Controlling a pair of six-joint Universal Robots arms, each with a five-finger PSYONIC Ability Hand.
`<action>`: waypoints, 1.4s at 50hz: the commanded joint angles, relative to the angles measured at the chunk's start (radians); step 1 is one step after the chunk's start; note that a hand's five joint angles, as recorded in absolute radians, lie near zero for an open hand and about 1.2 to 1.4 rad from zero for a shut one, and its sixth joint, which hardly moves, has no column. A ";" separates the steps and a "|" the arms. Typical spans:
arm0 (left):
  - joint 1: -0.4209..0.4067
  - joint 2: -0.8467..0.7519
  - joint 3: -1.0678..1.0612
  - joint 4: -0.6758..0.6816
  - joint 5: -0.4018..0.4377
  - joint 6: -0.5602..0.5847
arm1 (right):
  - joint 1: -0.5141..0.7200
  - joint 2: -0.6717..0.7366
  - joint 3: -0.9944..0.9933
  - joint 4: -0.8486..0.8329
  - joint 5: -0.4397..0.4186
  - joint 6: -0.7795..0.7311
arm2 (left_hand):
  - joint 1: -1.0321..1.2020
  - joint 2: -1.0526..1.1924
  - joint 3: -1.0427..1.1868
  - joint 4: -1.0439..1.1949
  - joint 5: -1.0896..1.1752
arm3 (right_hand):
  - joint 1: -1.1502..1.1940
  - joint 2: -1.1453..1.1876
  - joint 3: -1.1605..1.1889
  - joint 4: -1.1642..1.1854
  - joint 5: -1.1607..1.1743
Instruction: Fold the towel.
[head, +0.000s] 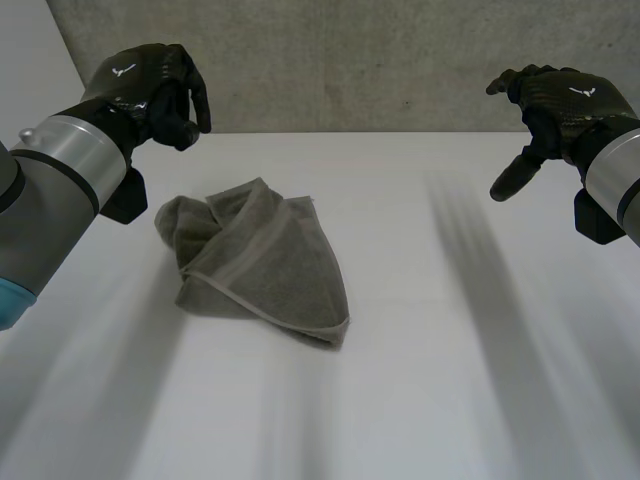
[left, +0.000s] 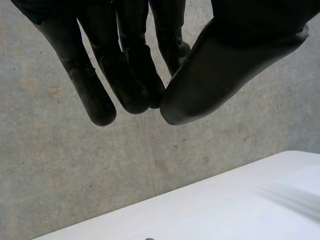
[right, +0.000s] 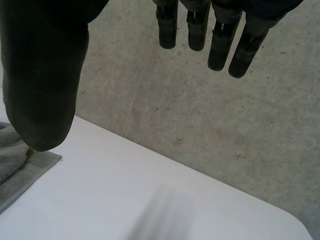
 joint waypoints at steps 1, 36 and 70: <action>0.010 -0.003 -0.001 0.002 -0.002 -0.003 | 0.001 0.002 -0.001 0.000 -0.002 -0.002 | 0.121 0.090 0.075 0.042 0.114 | -0.055 -0.078 -0.064 -0.080 -0.067; 0.087 0.017 0.017 0.000 0.004 0.008 | 0.024 0.007 -0.008 0.002 -0.003 0.003 | -1.035 -1.066 -1.081 -1.114 -1.042 | -0.055 -0.078 -0.064 -0.080 -0.067; 0.012 -0.317 -0.016 -0.172 0.211 0.577 | 0.210 0.244 0.051 0.034 -0.142 -0.085 | -0.974 -1.005 -1.020 -1.053 -0.981 | 0.061 0.038 0.052 0.036 0.049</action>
